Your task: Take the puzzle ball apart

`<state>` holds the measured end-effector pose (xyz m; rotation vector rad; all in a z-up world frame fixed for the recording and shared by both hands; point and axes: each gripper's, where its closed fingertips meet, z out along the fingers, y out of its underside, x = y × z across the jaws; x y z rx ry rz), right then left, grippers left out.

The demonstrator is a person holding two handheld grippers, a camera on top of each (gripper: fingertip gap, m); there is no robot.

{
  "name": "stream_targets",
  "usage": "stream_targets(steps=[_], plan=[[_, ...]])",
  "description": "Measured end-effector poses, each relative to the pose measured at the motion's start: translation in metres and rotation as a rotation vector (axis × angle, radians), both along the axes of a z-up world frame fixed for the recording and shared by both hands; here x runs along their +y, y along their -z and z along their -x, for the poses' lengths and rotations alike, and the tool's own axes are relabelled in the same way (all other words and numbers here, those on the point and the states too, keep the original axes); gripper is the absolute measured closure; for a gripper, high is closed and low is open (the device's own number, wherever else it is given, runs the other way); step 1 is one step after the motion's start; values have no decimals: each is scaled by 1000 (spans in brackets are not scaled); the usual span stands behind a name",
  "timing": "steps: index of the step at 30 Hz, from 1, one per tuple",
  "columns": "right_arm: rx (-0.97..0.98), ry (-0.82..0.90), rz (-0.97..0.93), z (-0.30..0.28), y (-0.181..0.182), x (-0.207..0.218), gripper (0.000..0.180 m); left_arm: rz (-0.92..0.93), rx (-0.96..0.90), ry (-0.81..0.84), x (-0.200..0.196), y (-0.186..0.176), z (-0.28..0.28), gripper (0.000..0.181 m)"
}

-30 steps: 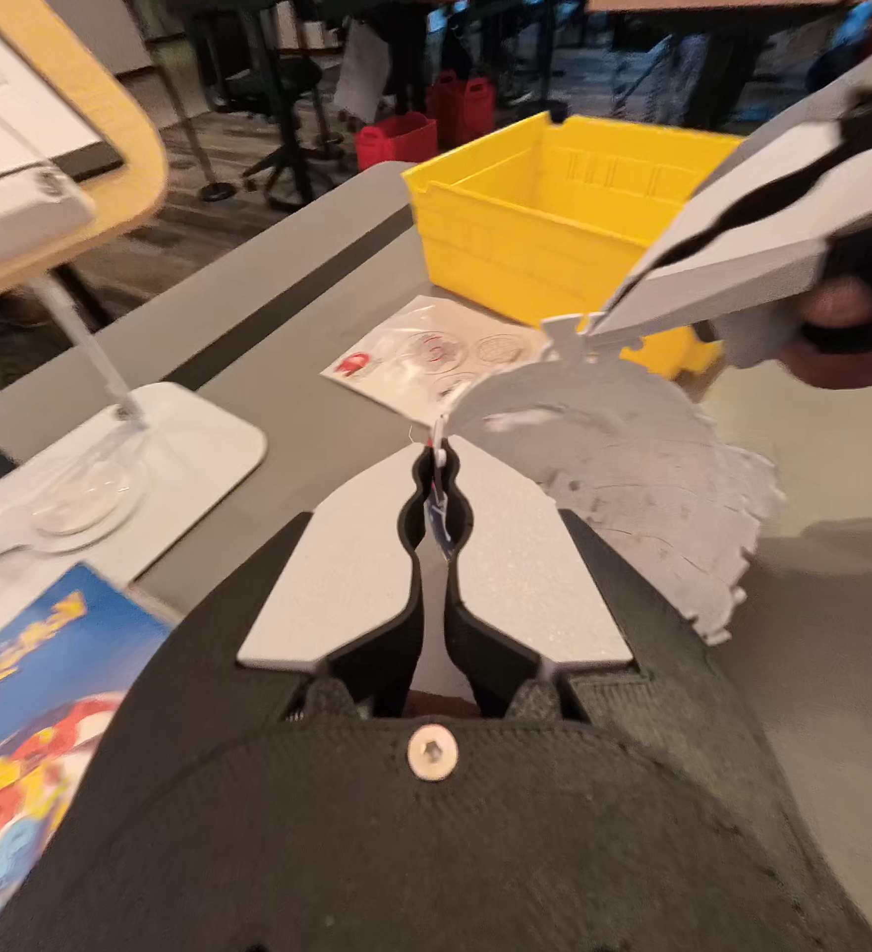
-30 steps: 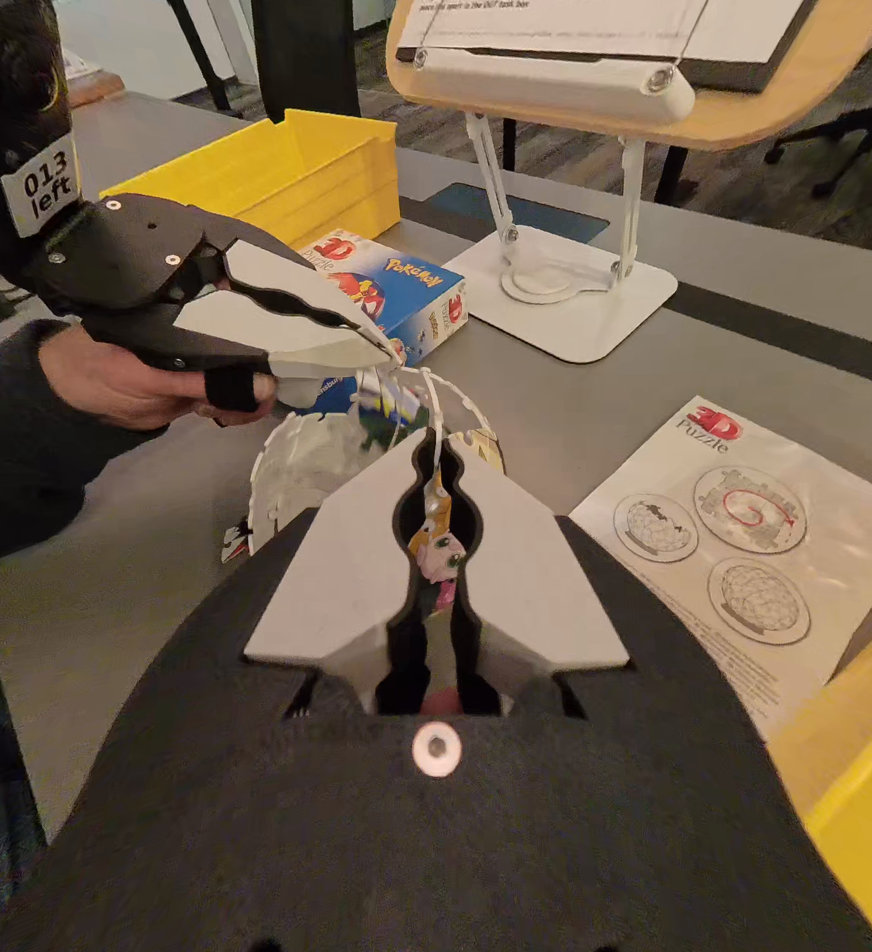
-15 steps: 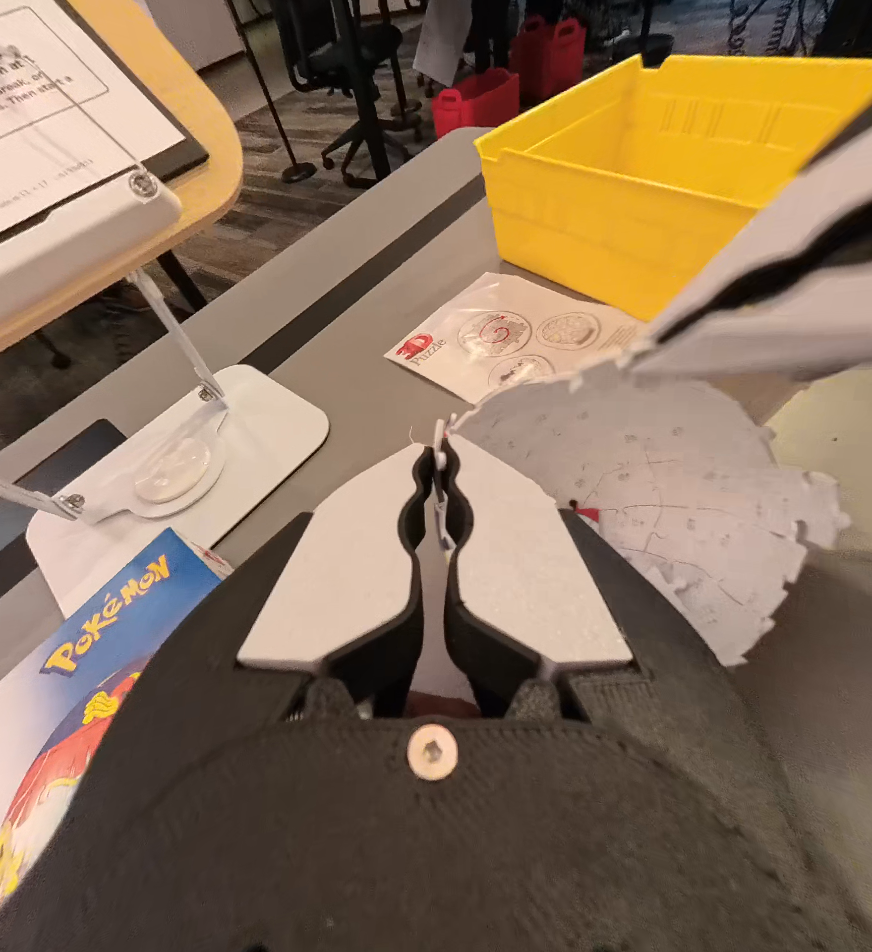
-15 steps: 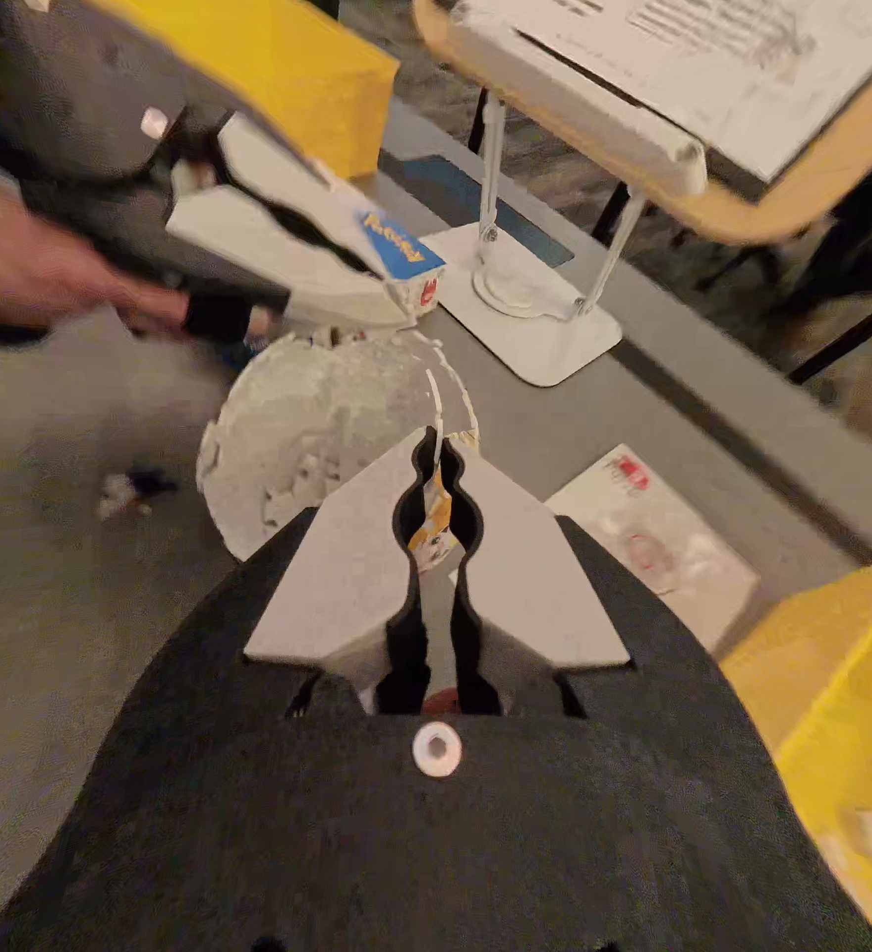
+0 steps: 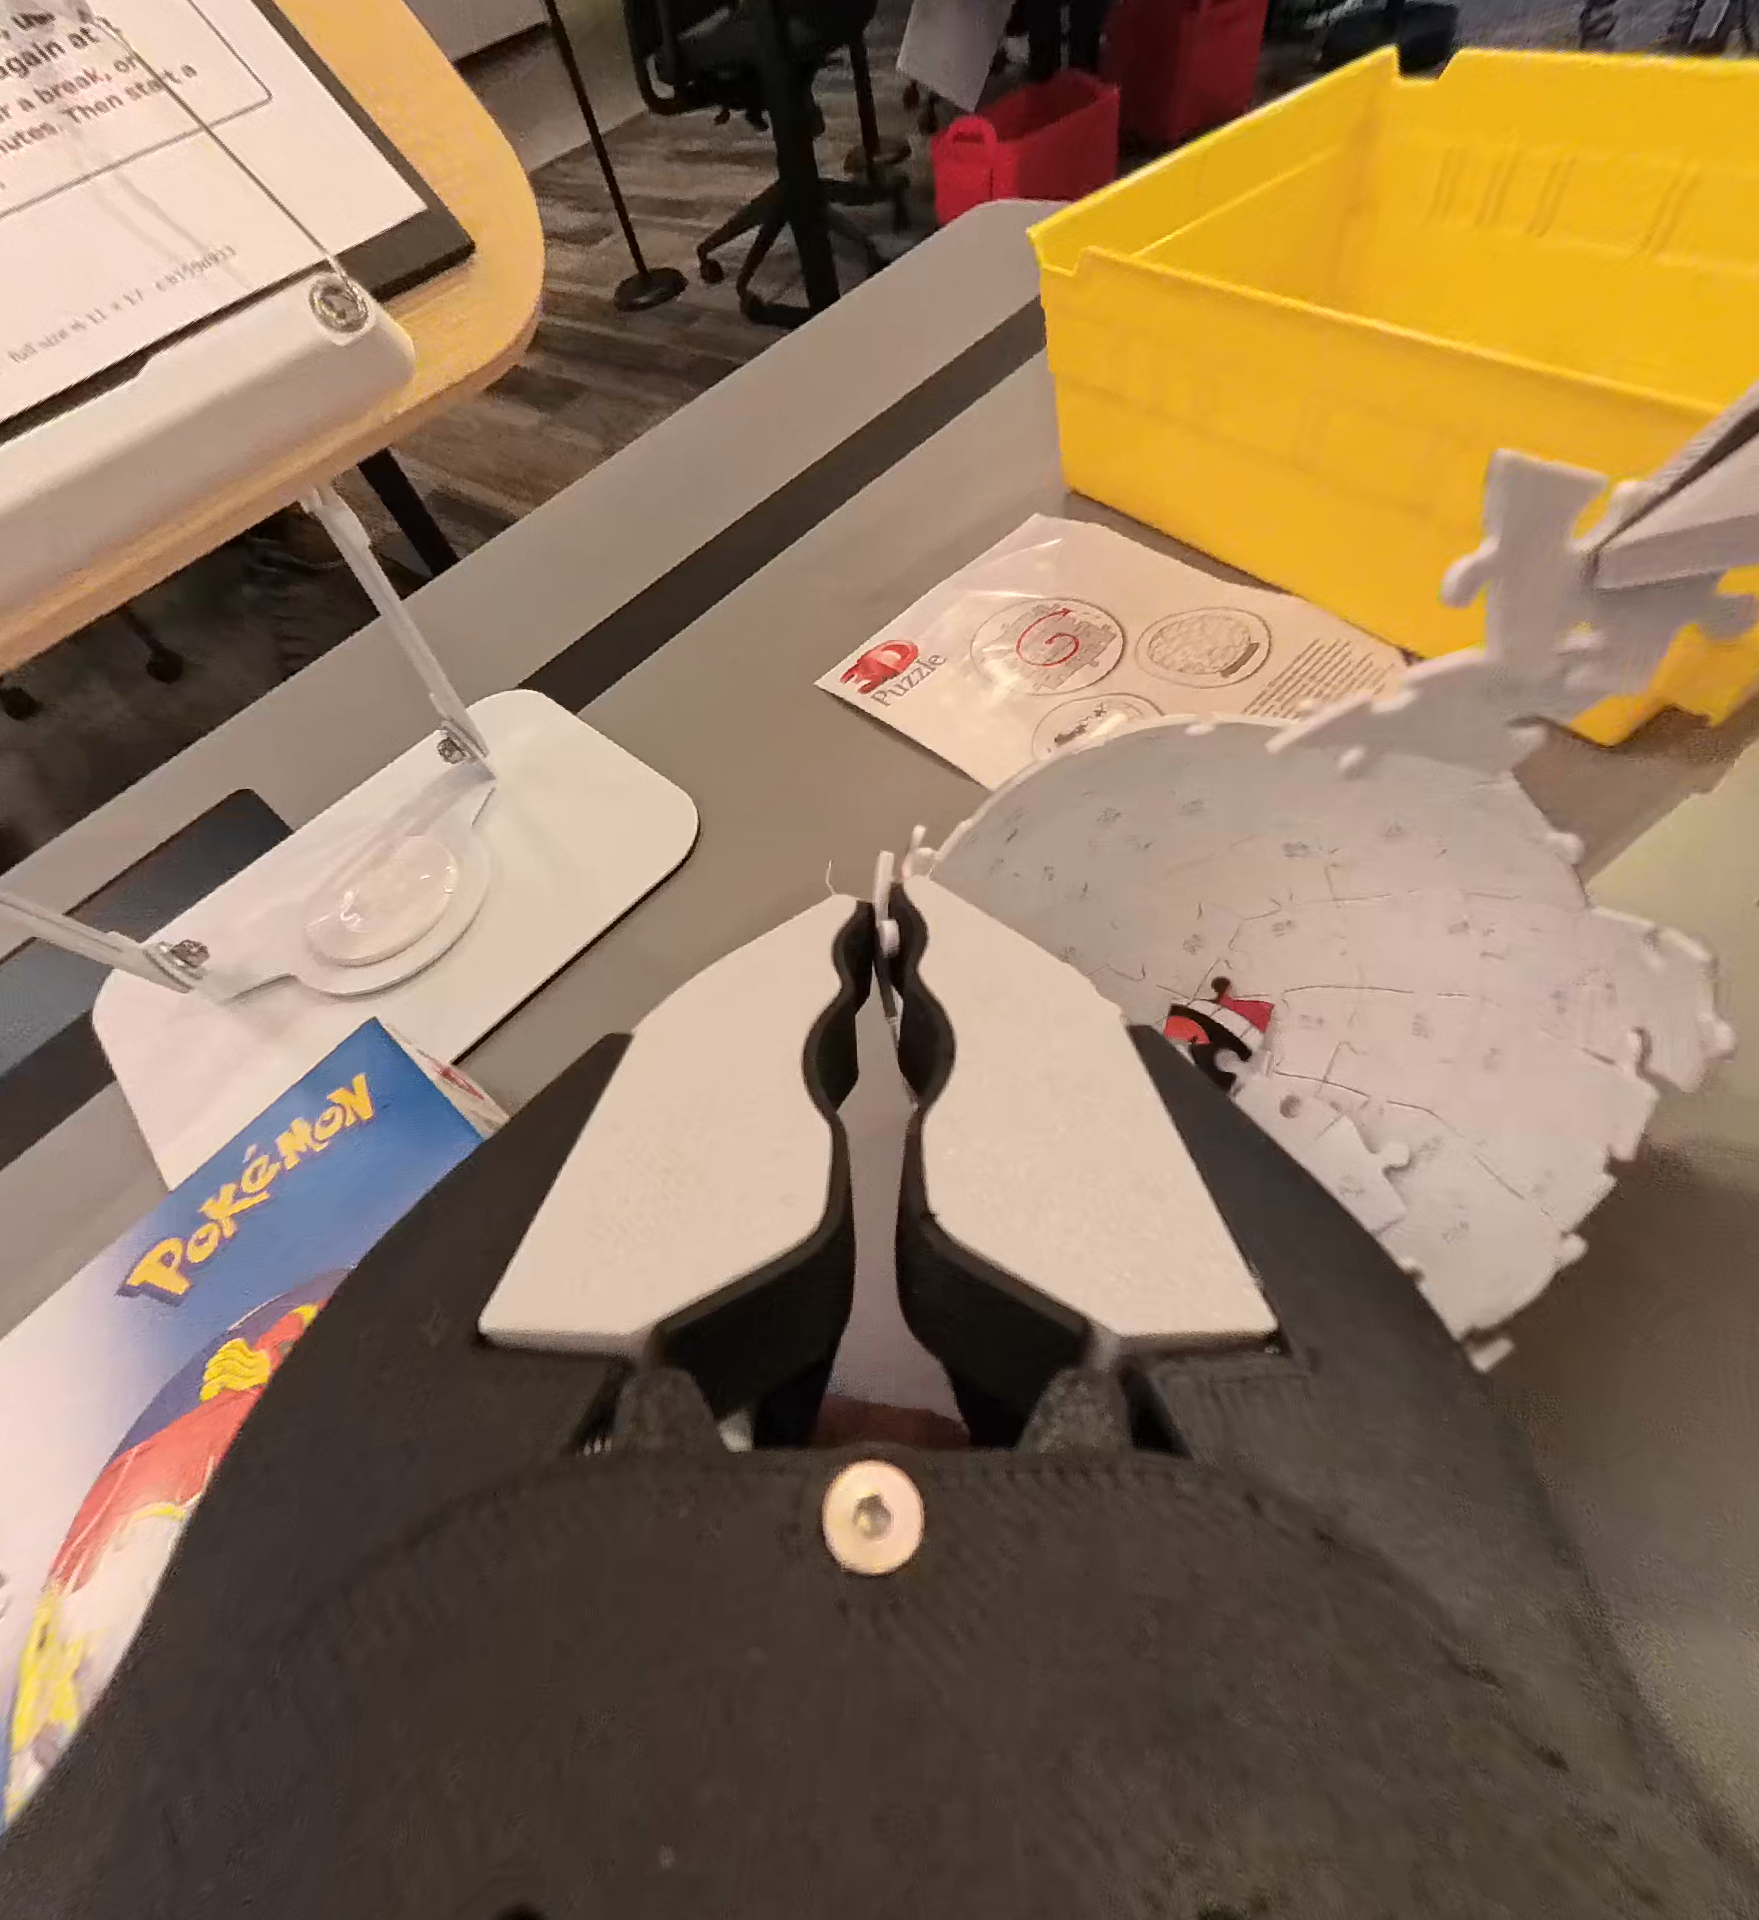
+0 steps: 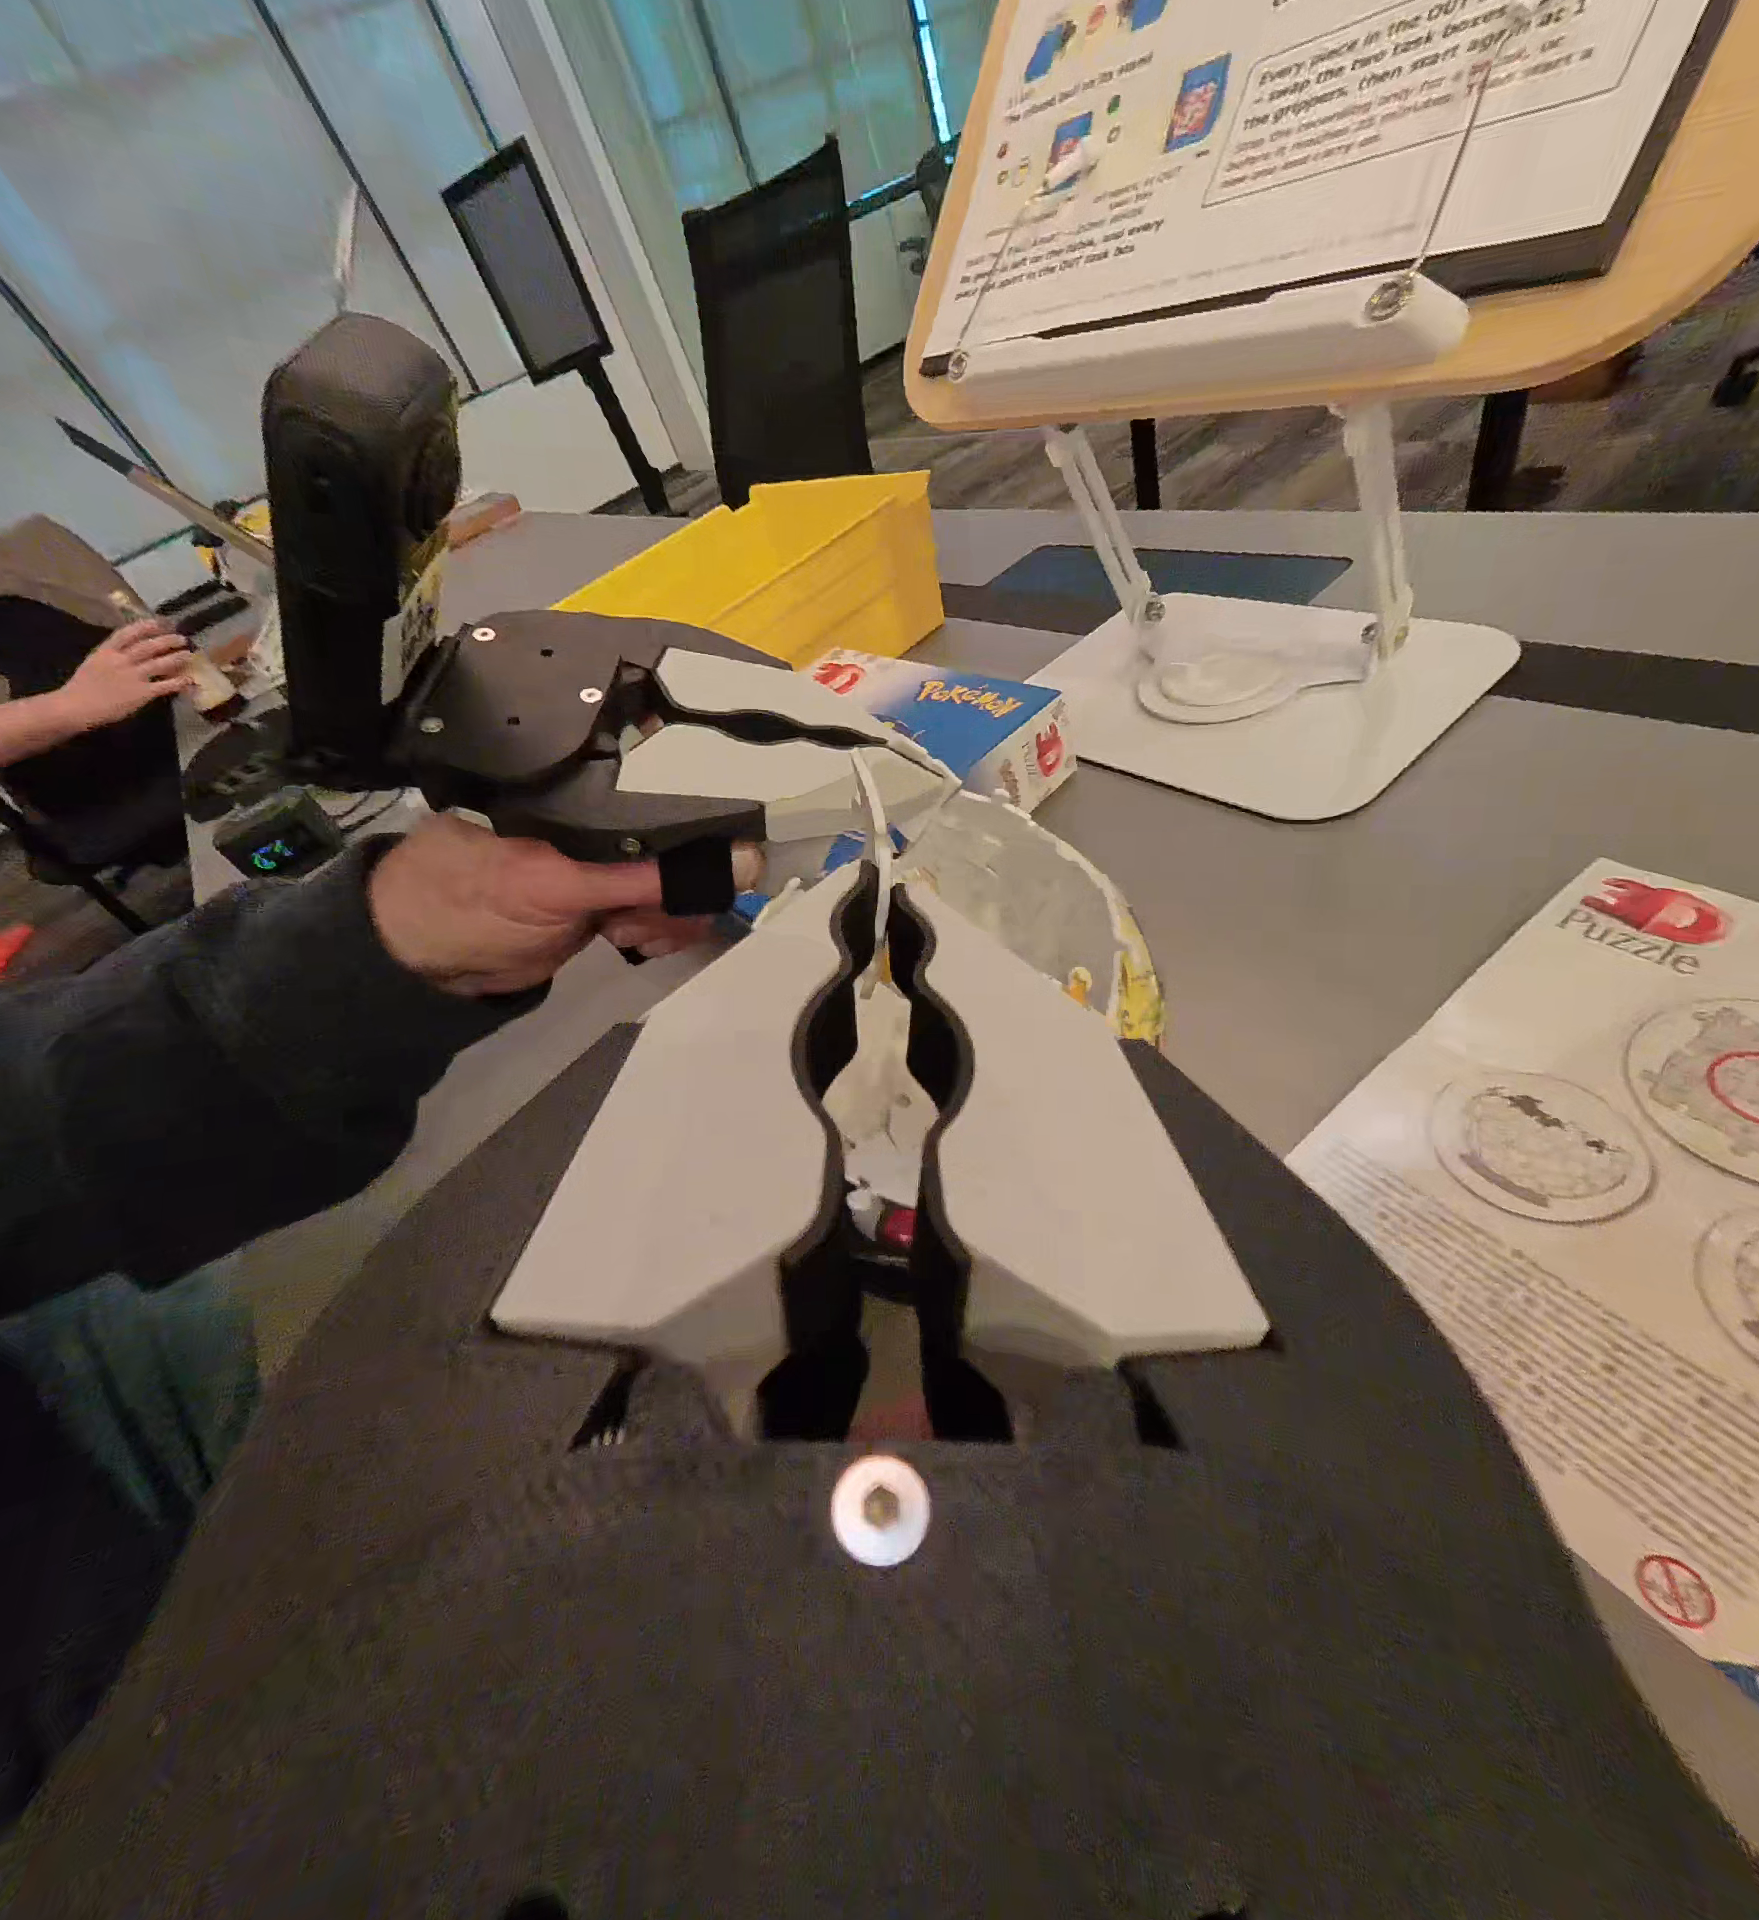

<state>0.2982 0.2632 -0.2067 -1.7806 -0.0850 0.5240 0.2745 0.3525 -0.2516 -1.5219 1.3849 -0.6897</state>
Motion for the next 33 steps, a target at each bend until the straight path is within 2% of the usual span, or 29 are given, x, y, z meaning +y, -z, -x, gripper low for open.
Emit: stream_targets(steps=[1,4,7,10,12,14,17,20,25,29,33], plan=[[10,1,-6,-2,-4,-2,180,-17,12,-1,0,0,0,179],[197,-41,-36,-7,-27,-10,179,-1,2,8,-2,-1,0,178],[231,-33,-28,-16,-28,-11,179,17,8,4,-2,-1,1,177],[263,-42,-31,-17,-26,-11,180,26,-58,34,-7,-17,0,146],[255,-59,-47,-12,-27,-11,180,20,-105,60,-12,-32,2,142],[256,-73,-61,-8,-30,-10,179,-1,-142,90,-18,-47,3,142],[252,-115,-95,0,-37,-9,180,-23,-179,246,-50,-68,-1,146],[261,-186,-120,10,-46,-12,180,-28,-127,394,-82,-72,-8,150],[263,-205,-127,9,-49,-16,180,89,-118,483,-96,-71,-13,169],[50,-100,-128,4,-41,-16,180,167,-90,498,-104,-60,-12,179],[-236,37,-161,4,-38,-12,180,234,-89,444,-102,-55,-12,179]])
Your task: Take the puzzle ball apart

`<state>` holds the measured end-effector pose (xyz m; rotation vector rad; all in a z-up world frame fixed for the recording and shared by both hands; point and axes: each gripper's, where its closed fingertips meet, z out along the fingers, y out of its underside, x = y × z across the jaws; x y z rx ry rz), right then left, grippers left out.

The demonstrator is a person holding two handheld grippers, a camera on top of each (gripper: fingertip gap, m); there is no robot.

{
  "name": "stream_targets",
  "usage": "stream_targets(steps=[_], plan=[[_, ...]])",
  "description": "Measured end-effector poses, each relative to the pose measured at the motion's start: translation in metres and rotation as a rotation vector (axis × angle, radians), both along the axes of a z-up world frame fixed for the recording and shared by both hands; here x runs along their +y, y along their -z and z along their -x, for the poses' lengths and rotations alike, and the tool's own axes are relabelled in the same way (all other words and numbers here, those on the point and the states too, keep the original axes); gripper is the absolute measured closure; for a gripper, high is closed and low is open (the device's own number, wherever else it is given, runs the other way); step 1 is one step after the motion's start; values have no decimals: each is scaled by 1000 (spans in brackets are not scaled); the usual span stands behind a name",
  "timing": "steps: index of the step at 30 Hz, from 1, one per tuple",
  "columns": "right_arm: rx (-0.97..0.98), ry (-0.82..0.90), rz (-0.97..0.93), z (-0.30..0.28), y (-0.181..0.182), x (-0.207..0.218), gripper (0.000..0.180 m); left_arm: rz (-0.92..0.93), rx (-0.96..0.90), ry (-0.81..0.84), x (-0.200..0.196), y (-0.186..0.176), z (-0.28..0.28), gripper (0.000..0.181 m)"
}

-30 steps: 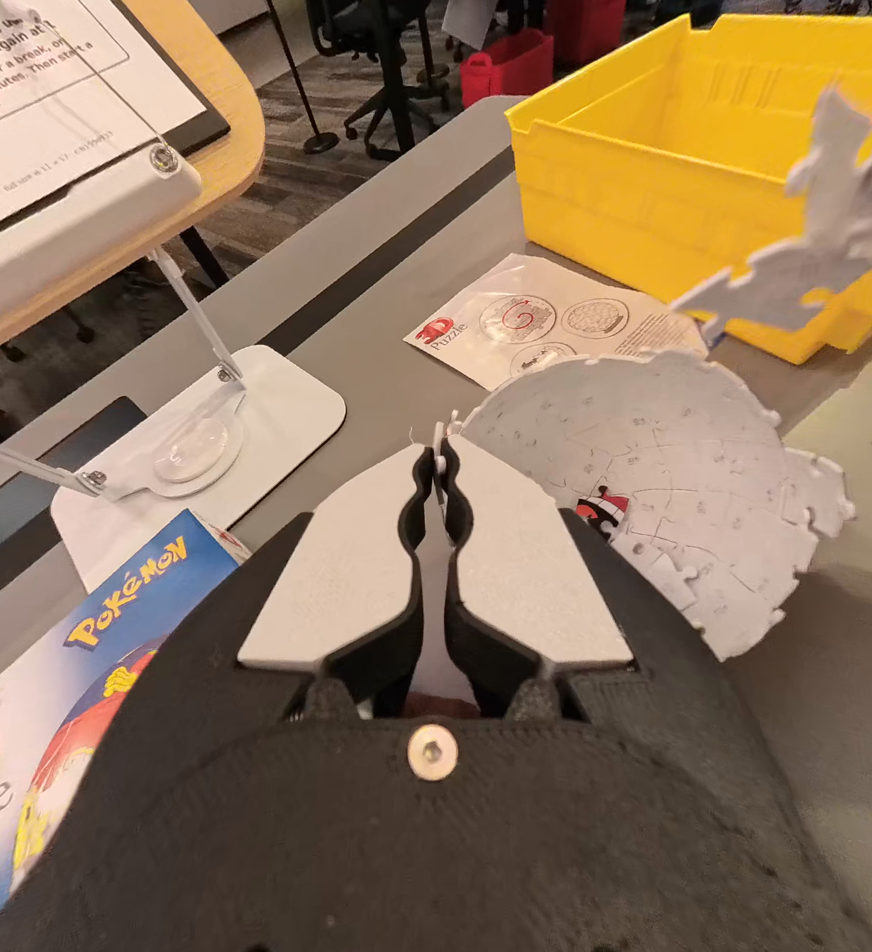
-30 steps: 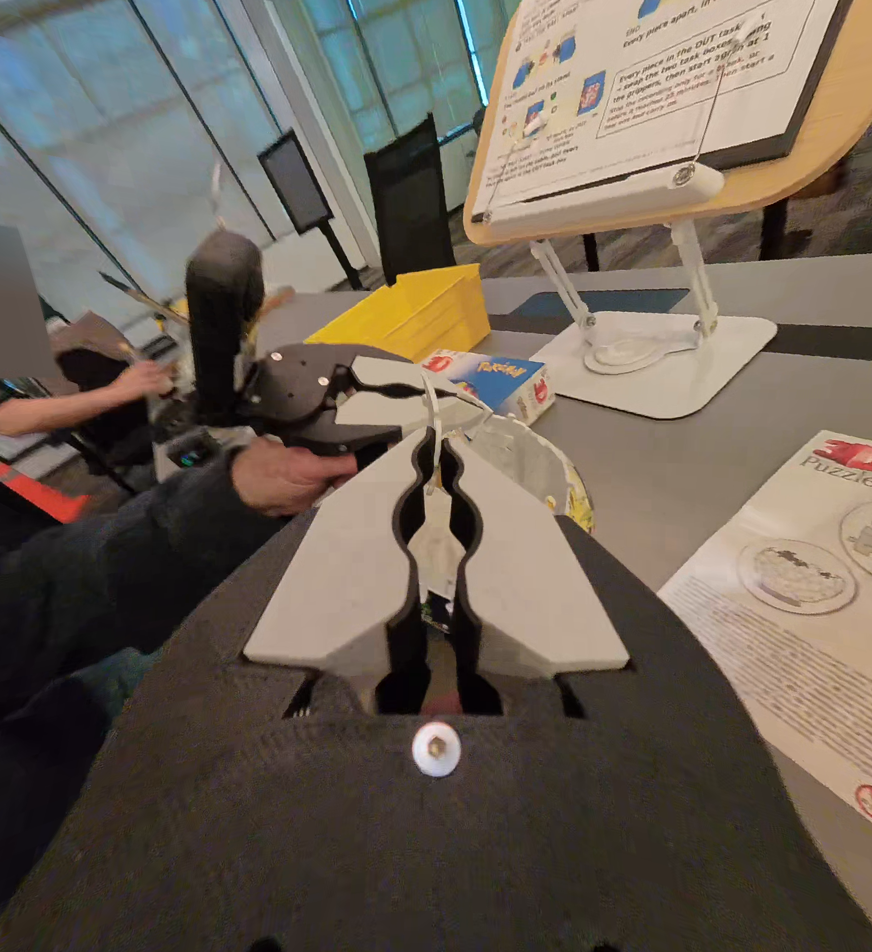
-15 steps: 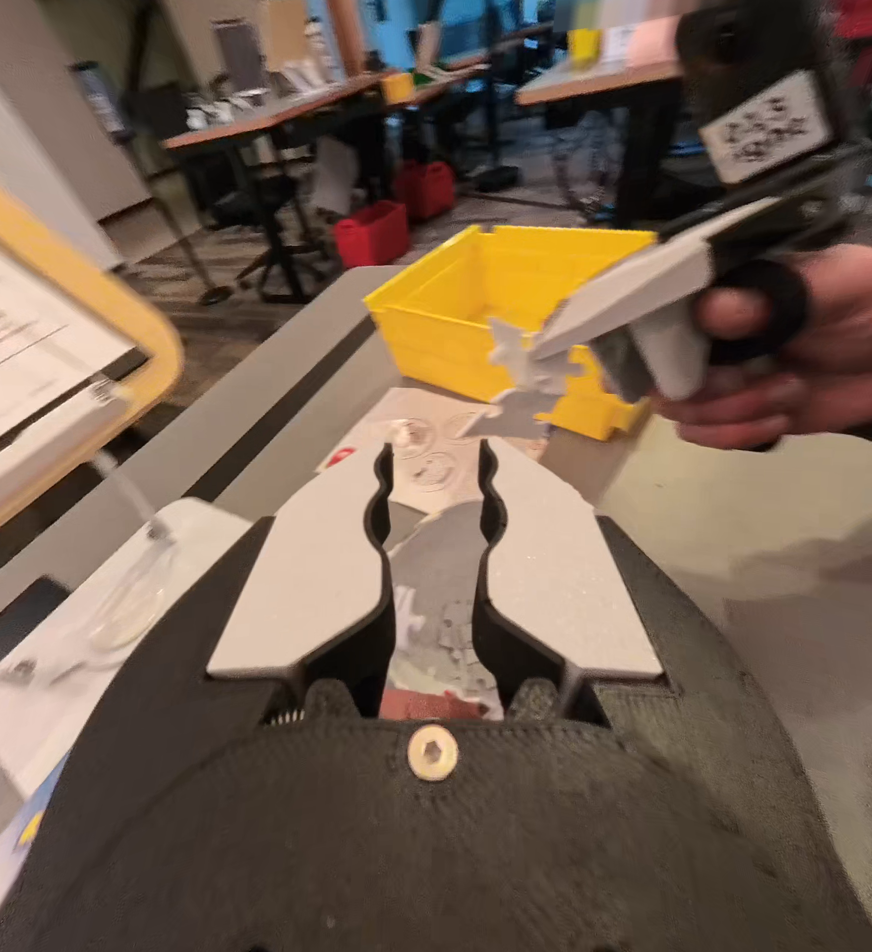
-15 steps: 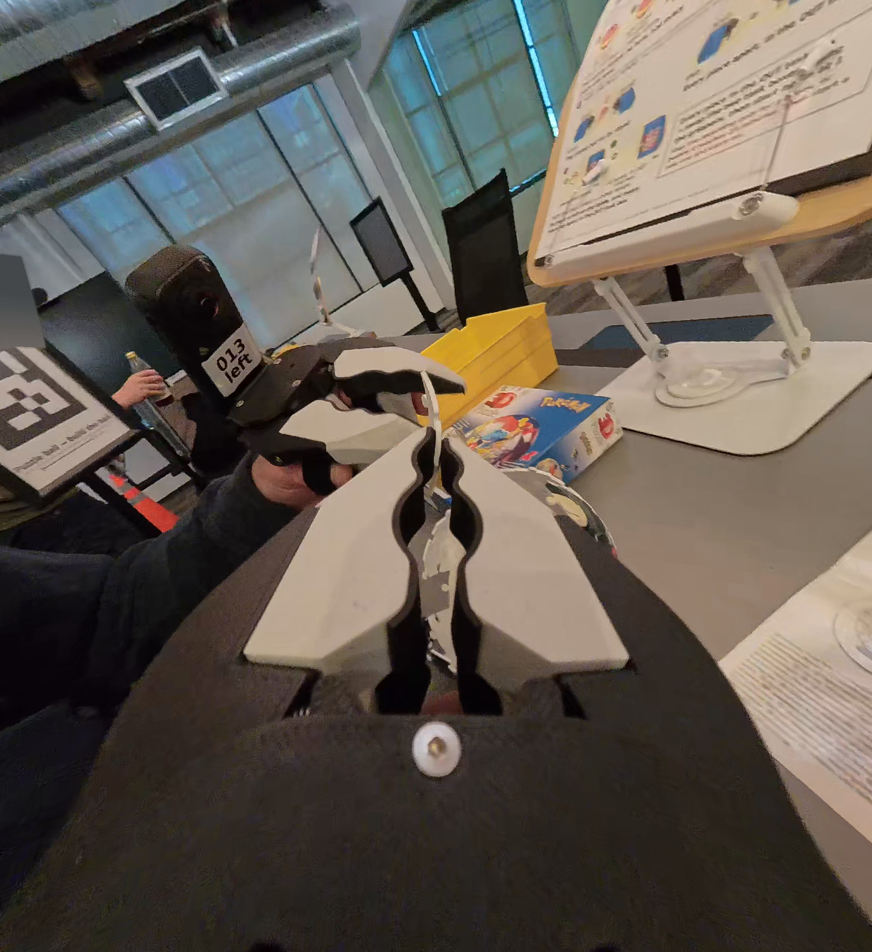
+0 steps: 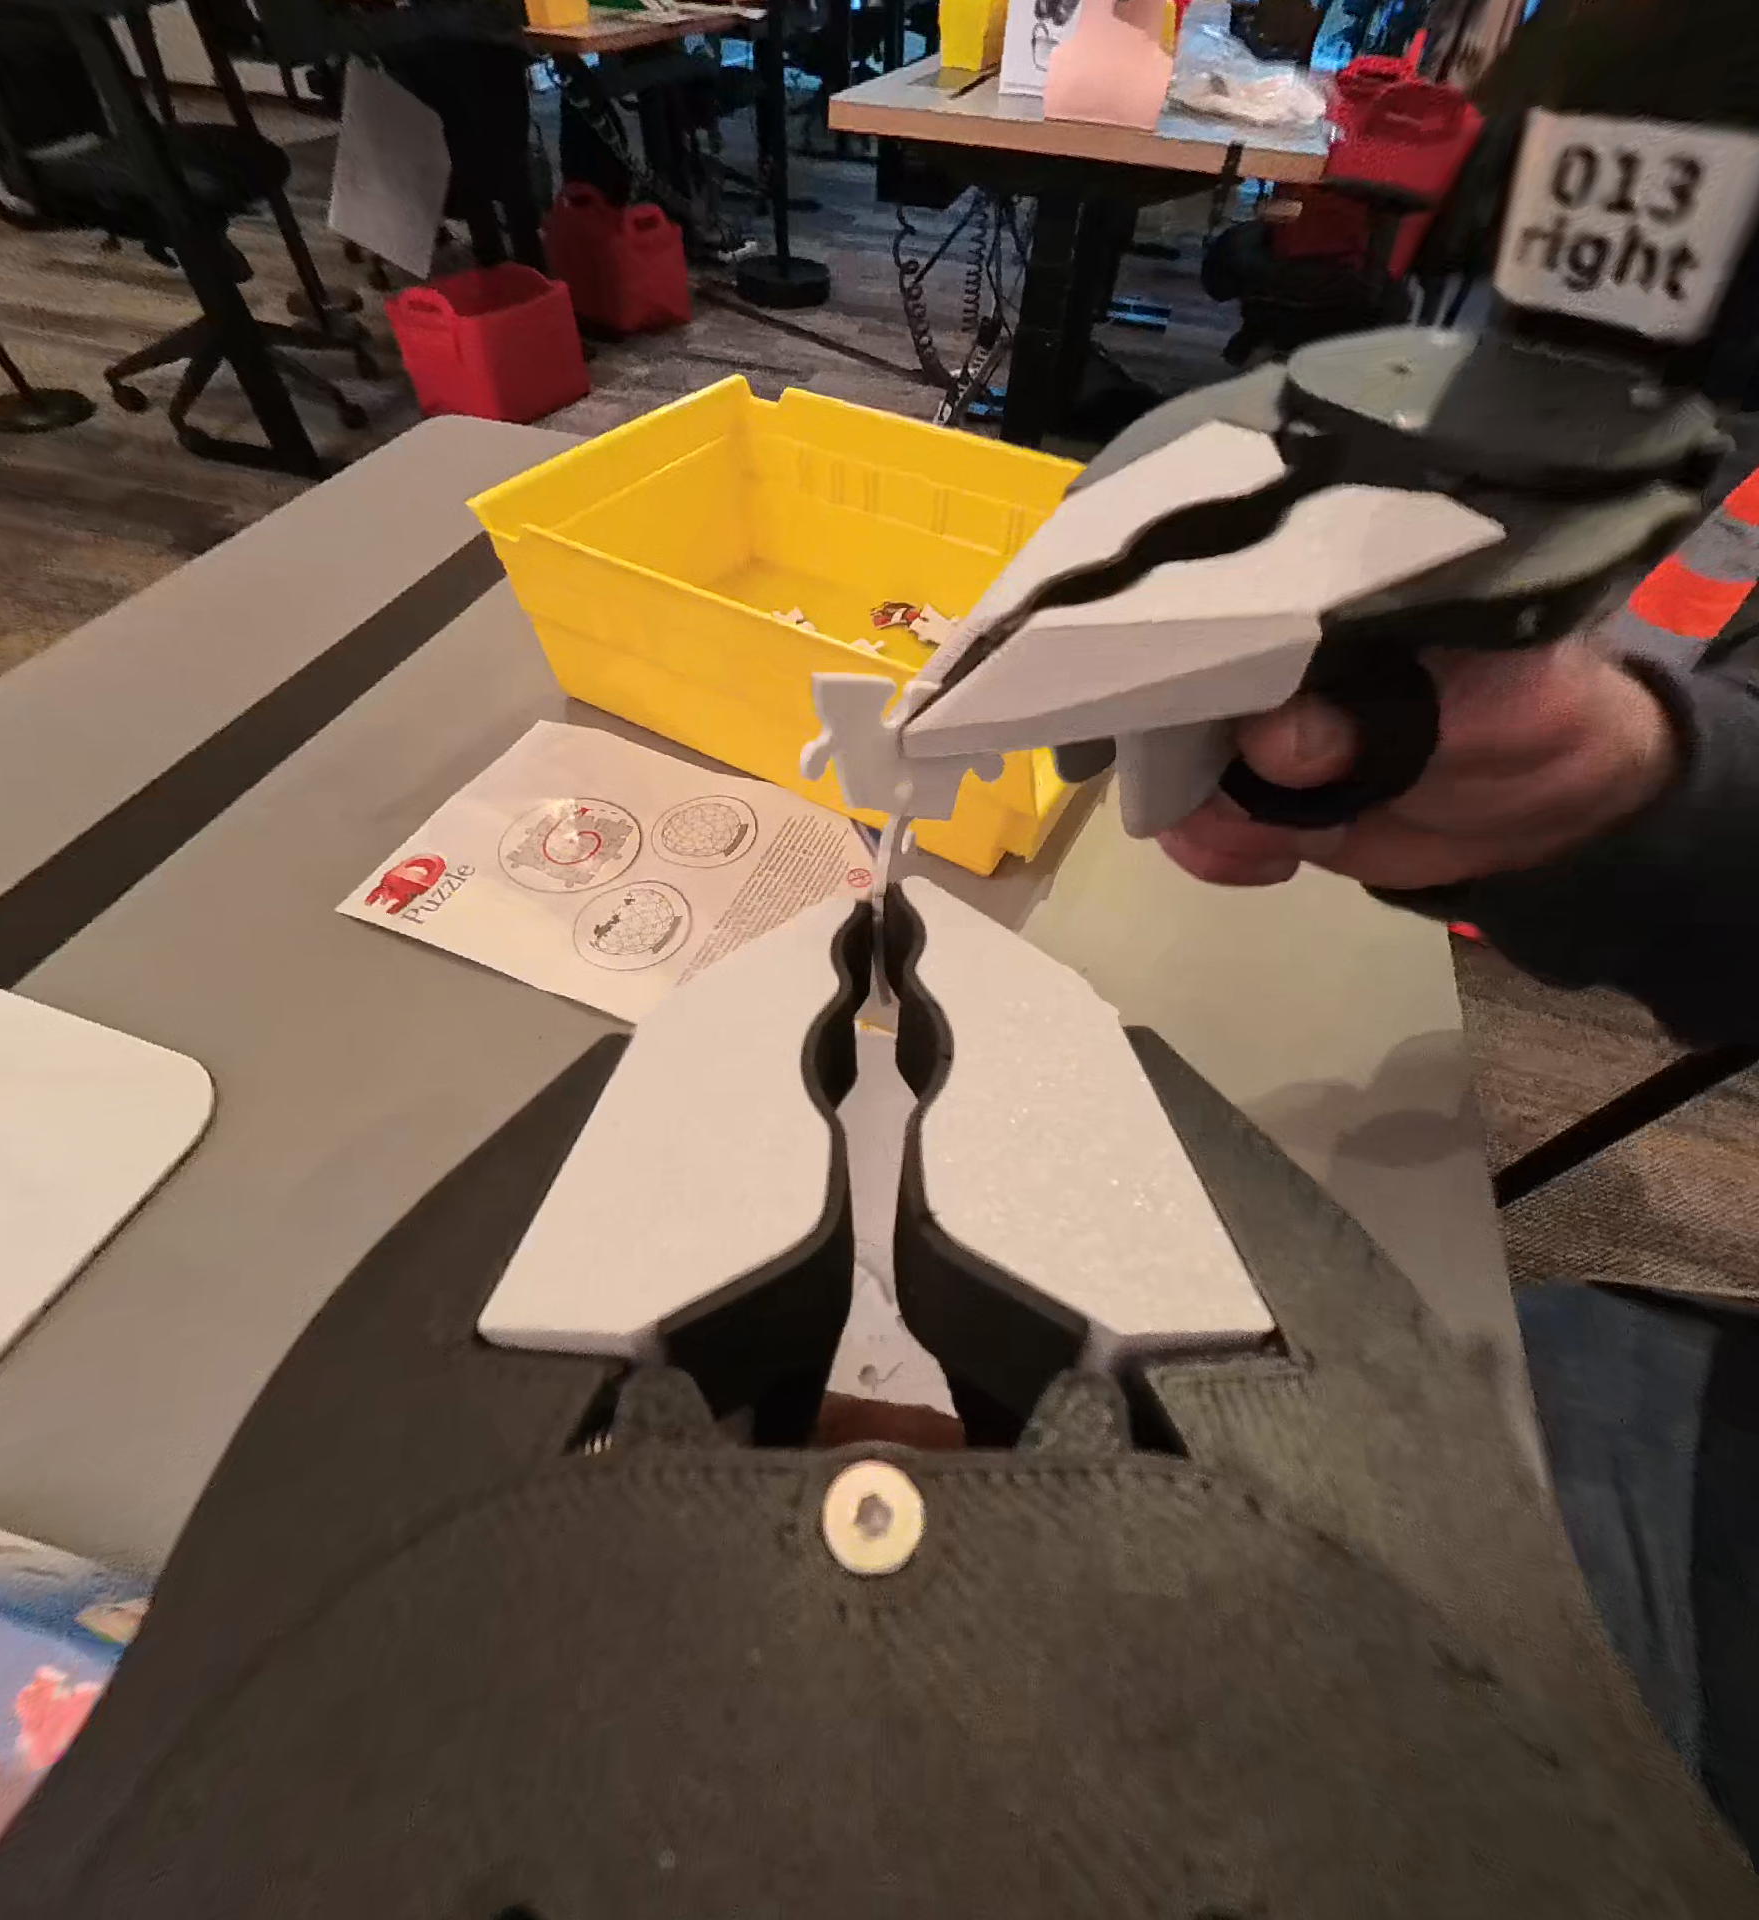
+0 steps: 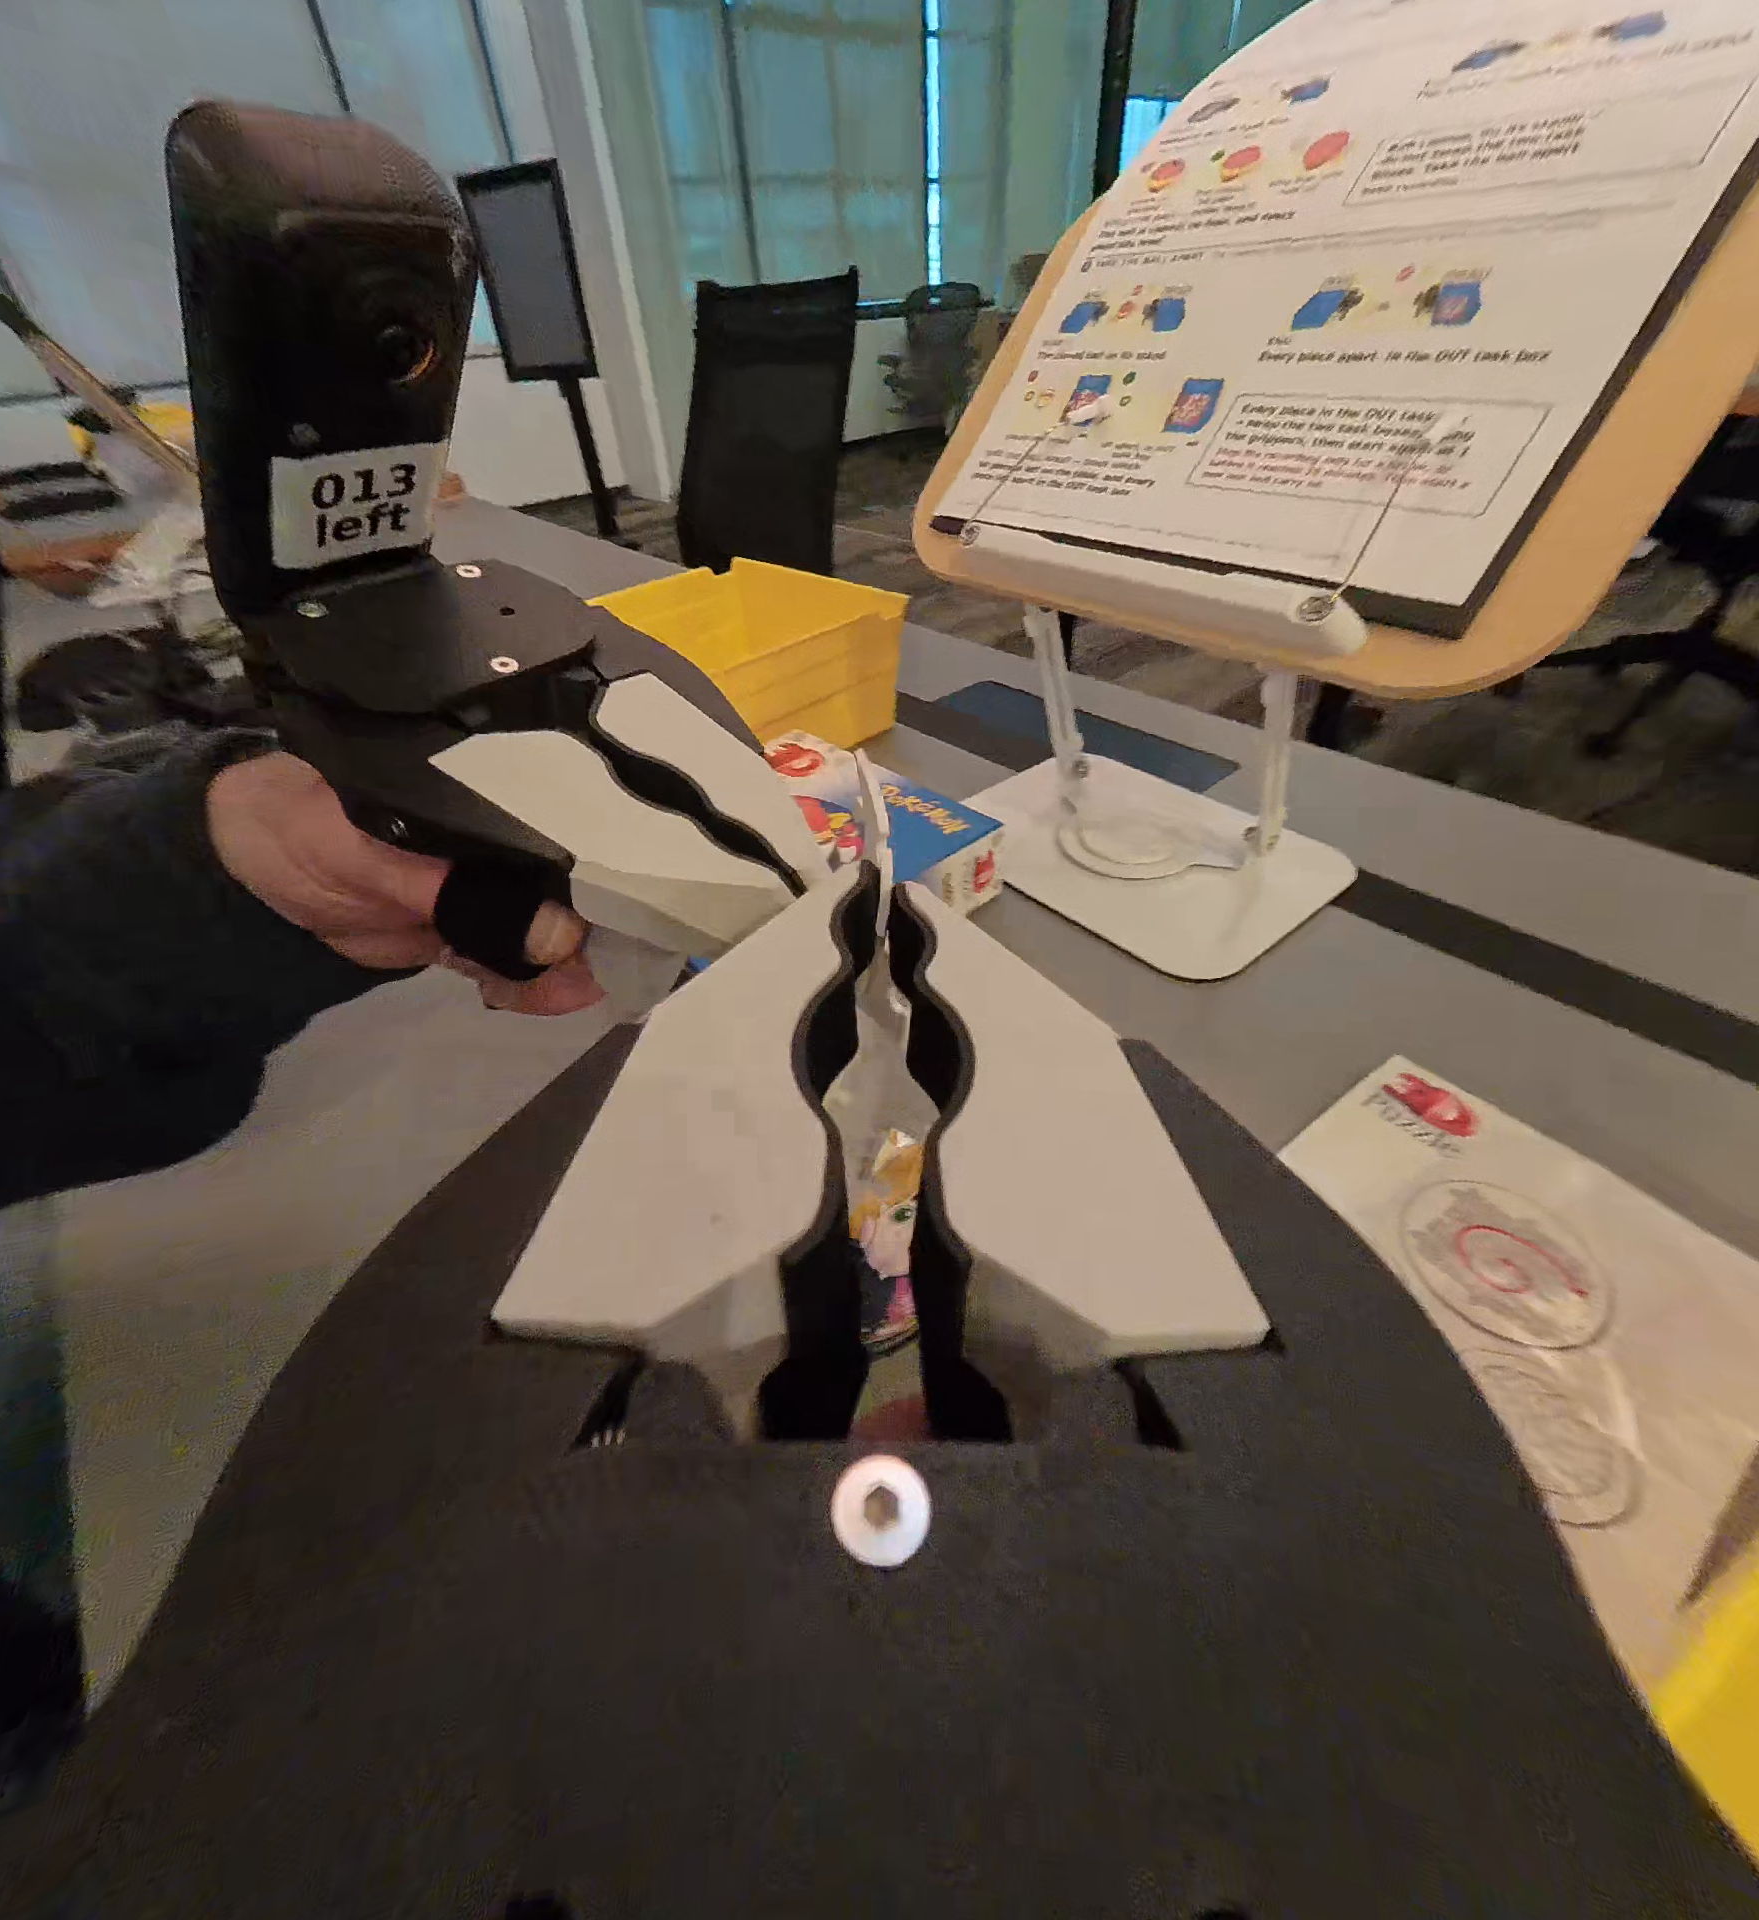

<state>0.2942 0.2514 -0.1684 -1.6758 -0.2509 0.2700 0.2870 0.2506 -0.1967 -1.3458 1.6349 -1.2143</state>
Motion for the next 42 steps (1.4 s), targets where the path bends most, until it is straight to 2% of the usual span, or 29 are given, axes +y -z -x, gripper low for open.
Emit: stream_targets(steps=[1,3,6,8,13,16,17,18,20,21,24,26,28,31,33,35,37,38,42], plan=[[-69,43,-18,-1,0,1,180,44,2,-6,0,-1,0,179],[-333,162,-58,-3,1,2,179,100,18,-14,-2,0,0,179],[-500,239,-155,2,-11,-2,180,125,73,37,-15,8,4,179],[-426,229,-132,-6,-17,-3,180,140,81,60,-25,10,7,179],[-317,355,-39,-79,-32,-26,180,-1,92,-45,0,17,19,179],[-178,486,158,-154,0,-47,179,4,70,-81,10,15,23,179],[-131,536,222,-179,14,-55,171,-23,75,-102,15,17,24,179],[-113,597,270,-203,27,-64,148,-38,78,-112,17,19,25,179],[-118,678,380,-235,55,-80,114,-23,73,-112,16,19,25,179],[-96,678,412,-240,63,-84,106,-23,74,-109,15,20,25,179],[-163,692,332,-236,45,-89,117,-19,71,-112,14,20,25,179],[-195,580,238,-200,21,-78,137,19,48,-88,10,16,23,179],[-157,332,202,-135,12,-60,152,60,19,-47,2,11,21,179],[-53,22,212,-46,16,-39,146,133,-32,14,-12,1,17,179],[-11,-97,210,-9,22,-29,147,163,-61,53,-21,-5,17,179],[-38,-143,200,10,27,-22,148,142,-62,70,-26,-5,18,179],[-56,-190,165,23,26,-21,169,110,-60,64,-26,-2,19,179],[-45,-205,161,27,25,-21,173,121,-65,64,-25,-3,21,179],[-16,-210,138,26,17,-25,180,108,-94,46,-20,-7,24,176]])
